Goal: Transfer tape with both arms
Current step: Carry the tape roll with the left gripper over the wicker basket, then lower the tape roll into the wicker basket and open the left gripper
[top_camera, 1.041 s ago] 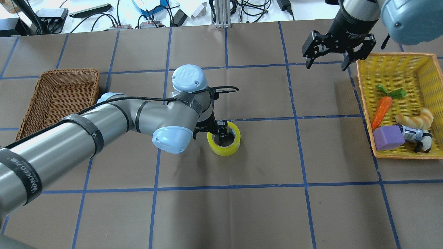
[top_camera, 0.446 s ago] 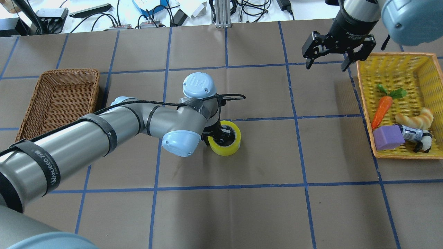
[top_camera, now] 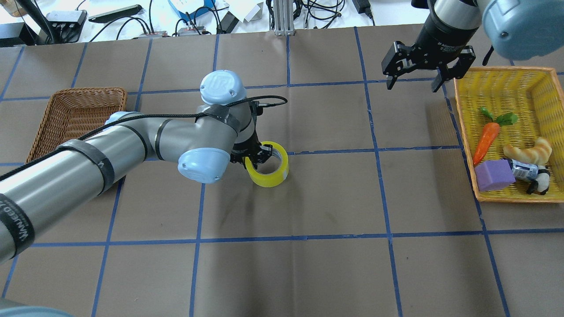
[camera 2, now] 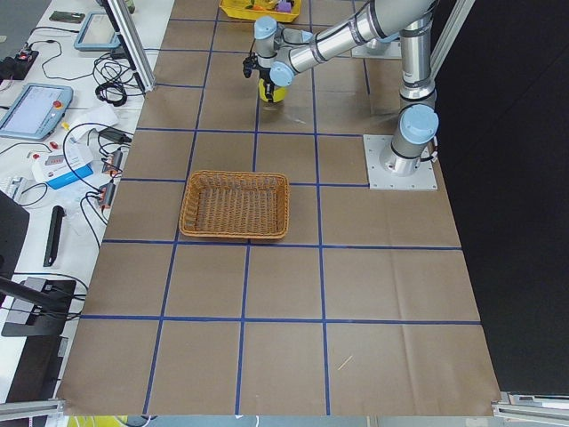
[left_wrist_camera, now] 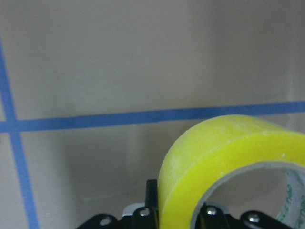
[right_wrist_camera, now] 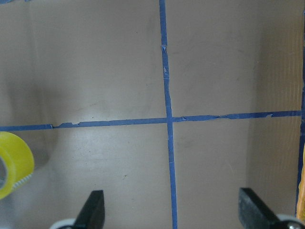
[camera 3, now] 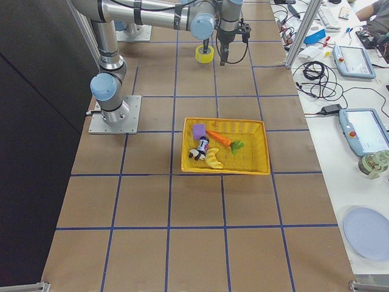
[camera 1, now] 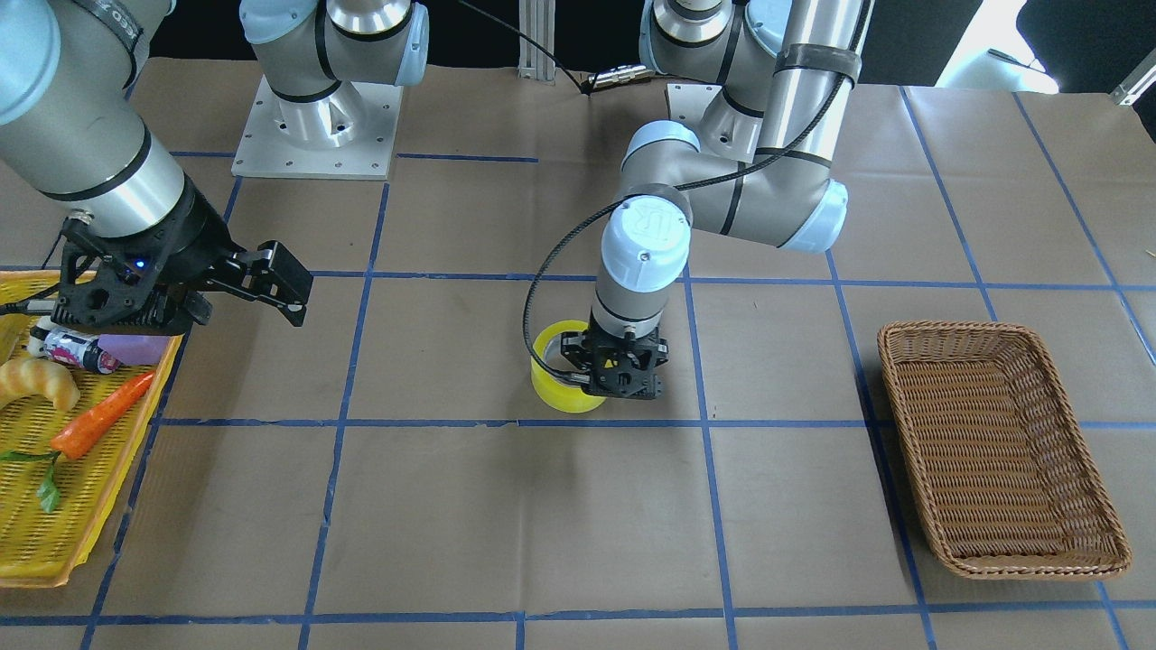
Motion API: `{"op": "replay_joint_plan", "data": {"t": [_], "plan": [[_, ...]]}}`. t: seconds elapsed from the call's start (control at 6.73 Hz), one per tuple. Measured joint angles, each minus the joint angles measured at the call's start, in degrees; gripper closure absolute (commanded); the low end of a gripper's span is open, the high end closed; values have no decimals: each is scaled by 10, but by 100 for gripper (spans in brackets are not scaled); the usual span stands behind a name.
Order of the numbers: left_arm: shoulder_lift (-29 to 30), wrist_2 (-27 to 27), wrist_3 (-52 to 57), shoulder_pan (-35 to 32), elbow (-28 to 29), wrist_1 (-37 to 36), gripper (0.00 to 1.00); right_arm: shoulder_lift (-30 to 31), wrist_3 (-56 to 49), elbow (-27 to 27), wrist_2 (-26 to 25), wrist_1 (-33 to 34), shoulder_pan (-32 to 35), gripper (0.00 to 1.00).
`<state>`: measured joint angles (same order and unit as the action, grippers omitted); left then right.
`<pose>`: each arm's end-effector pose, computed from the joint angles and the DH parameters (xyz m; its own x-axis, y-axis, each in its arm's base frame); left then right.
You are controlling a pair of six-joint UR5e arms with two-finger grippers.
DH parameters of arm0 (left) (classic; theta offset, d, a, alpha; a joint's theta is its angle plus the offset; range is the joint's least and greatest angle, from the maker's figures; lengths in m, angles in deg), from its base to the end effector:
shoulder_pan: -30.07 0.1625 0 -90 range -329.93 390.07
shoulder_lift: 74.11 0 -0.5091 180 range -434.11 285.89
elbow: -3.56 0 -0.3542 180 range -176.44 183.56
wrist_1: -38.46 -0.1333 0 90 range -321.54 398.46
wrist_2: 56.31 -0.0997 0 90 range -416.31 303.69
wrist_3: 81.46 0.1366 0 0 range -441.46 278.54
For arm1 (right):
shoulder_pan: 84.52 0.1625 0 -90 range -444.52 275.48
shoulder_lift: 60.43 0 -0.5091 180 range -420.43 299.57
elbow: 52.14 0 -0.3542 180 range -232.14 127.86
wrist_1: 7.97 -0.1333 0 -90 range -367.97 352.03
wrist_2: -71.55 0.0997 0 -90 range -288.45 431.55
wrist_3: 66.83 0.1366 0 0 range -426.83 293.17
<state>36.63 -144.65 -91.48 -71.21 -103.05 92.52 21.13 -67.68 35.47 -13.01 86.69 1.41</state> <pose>-0.2438 -0.5205 0.2848 -0.9995 0.0213 0.0242 0.0220 0.9993 0.0293 0.1087 -0.5324 0.4904 -0.9938 0.0581 -0.0951 0.0562 0.9982 0.0228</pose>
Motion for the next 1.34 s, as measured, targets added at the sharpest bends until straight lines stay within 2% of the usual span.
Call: {"op": "replay_joint_plan", "data": {"t": [0.15, 0.45, 0.74, 0.89, 1.04, 1.19, 1.34], "plan": [[-13, 0, 26, 60, 18, 10, 99, 0, 5, 1, 0, 0, 3, 0], [-12, -9, 174, 191, 94, 55, 99, 0, 17, 3, -2, 1, 7, 0], [3, -103, 352, 287, 154, 79, 95, 0, 20, 4, -2, 2, 7, 0], [14, -133, 403, 331, 157, 80, 91, 0, 20, 4, -1, 2, 7, 0], [31, -143, 422, 367, 155, 80, 58, 0, 20, 4, 0, 2, 7, 0], [49, -145, 428, 388, 155, 80, 1, 0, 20, 5, 0, 2, 7, 0], [59, -144, 430, 397, 156, 80, 0, 0, 20, 5, 1, 2, 7, 0]]}}
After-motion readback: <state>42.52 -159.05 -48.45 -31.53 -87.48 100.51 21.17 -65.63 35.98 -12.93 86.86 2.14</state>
